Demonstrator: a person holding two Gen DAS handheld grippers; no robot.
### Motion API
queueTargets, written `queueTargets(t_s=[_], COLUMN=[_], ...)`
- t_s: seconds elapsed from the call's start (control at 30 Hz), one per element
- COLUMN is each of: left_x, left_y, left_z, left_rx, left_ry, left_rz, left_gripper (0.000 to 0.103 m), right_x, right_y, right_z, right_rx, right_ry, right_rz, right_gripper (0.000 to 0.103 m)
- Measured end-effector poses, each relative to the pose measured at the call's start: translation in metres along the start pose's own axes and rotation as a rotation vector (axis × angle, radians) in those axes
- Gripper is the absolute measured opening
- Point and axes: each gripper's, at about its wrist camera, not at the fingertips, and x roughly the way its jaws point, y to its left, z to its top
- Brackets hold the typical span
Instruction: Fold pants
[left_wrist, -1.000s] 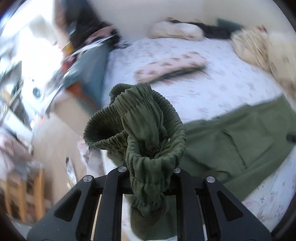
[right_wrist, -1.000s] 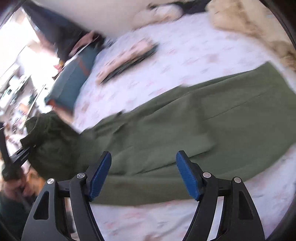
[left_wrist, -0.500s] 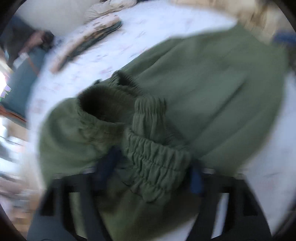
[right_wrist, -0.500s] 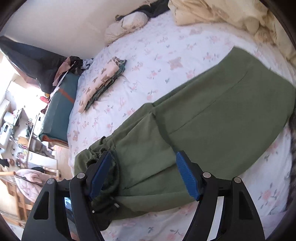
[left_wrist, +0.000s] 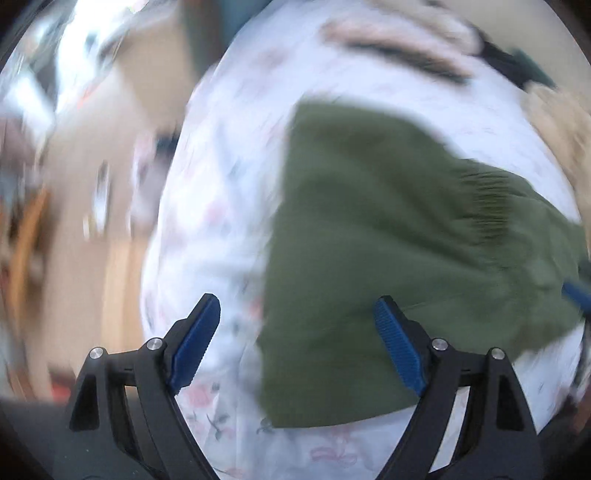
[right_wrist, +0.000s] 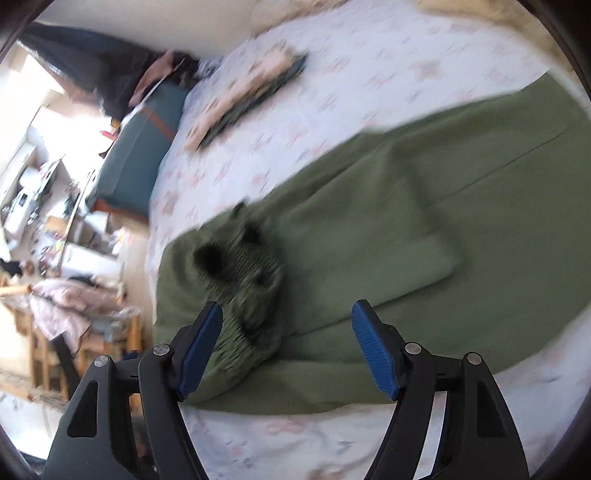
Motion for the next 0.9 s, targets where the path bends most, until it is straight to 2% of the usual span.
queueTargets(t_s=[0.07,0.13,0.17,0.2,0.27,0.3,0.33,0.37,0.43,0.5,0.57,0.6,0.63,0.67,0.7,0.83,0.9], left_x=[0.017,0.030,0.032,0.032,0.032,0.031,0.030,0.031,0.029,0.030,0.035,0.036,0.037,0.037,0.036,0.034,0.037], left_y=[0.004,-0.007,-0.012,-0.015,-0.017,-0.015,-0.012,-0.013,-0.013,-0.016,-0.018,-0.018,-0.019,-0.018,-0.017,-0.018,-0.017], left_z=[-0.005,-0.012,-0.013,-0.016,-0.018,-0.018,-0.015,-0.016,-0.016,-0.014,-0.022,-0.021,-0.023,-0.022,-0.022,-0.024,-0.023], left_rx=[0.009,0.120,0.156,0.178,0.184,0.177,0.167,0.159,0.162,0.174,0.190,0.187,0.182,0.177,0.172,0.162,0.167], left_ry=[0.045,0.066,0.063,0.054,0.064,0.072,0.080,0.085,0.085,0.089,0.095,0.102,0.104,0.104,0.102,0.105,0.107], left_rz=[0.000,0.051,0.064,0.068,0.057,0.047,0.040,0.034,0.025,0.024,0.035,0.036,0.035,0.032,0.028,0.024,0.028], left_gripper=[0.083,0.083,0.083,0.084,0.083,0.084,0.083,0.083,0.083,0.083,0.083,0.083,0.083,0.083,0.083,0.083,0.083], right_x=[0.030,0.050,0.059,0.069,0.076,0.073,0.066,0.052,0.030,0.028,0.050,0.061,0.063,0.058,0.052,0.009,0.002], right_y=[0.010,0.013,0.012,0.011,0.010,0.010,0.011,0.014,0.022,0.022,0.009,0.000,-0.005,-0.008,-0.008,0.023,0.042], right_z=[-0.010,-0.016,-0.019,-0.020,-0.022,-0.022,-0.023,-0.025,-0.029,-0.035,-0.042,-0.044,-0.043,-0.039,-0.035,-0.013,-0.008], right_rx=[-0.039,-0.055,-0.051,-0.041,-0.045,-0.047,-0.037,-0.024,-0.046,-0.061,-0.021,0.007,0.021,0.031,0.030,-0.130,-0.208], right_ry=[0.065,0.092,0.101,0.118,0.125,0.126,0.124,0.109,0.074,0.073,0.163,0.222,0.231,0.216,0.198,0.018,-0.039], right_rz=[-0.009,-0.031,-0.021,0.002,-0.015,-0.001,0.023,0.048,0.068,0.017,-0.045,-0.060,-0.058,-0.054,-0.056,-0.143,-0.160], right_gripper=[0.075,0.073,0.067,0.059,0.034,0.026,0.012,0.010,0.010,0.010,0.021,0.023,0.028,0.038,0.041,0.044,0.047])
